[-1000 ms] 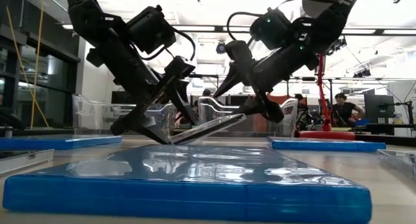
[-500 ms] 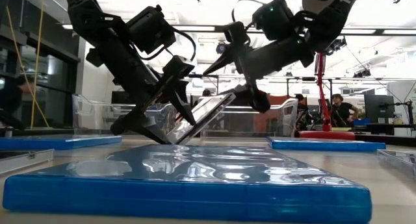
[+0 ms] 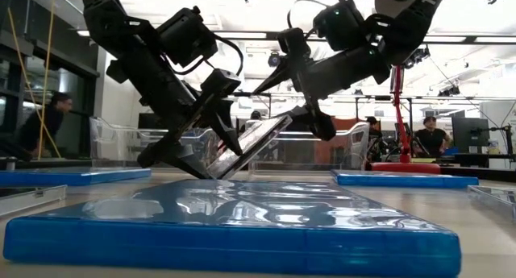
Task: Pick & place jewel cases by type
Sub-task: Put the top black CD case into the right transparent bin
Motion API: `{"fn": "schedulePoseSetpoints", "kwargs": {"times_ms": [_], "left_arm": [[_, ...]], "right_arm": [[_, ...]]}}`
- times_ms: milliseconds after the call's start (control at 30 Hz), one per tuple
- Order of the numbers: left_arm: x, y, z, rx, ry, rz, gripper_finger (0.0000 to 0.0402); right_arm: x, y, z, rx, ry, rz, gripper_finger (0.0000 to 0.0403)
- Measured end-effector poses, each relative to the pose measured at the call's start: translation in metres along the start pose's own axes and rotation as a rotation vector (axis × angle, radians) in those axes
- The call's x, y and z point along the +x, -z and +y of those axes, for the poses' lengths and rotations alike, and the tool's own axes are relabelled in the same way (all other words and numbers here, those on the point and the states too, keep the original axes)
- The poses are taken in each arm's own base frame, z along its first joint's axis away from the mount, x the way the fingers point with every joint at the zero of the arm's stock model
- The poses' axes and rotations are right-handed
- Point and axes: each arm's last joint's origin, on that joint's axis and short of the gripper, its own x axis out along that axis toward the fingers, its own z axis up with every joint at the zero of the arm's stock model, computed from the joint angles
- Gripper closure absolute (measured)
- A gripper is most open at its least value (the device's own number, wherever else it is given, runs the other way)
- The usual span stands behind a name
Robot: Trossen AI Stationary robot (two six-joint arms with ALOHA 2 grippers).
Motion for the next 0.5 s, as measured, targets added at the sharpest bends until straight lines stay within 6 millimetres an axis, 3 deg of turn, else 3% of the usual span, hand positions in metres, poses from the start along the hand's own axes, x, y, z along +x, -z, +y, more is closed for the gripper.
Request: {"fn": "schedulePoseSetpoints", "kwargs": {"times_ms": [500], "left_arm": [[-0.0001,-0.0002,-0.0007,0.054,0.007,0.0,0.011]], "right_arm": [[0.0012,0.0036,0.0084,-0.018,-0.08,0.019,0.0157]]}}
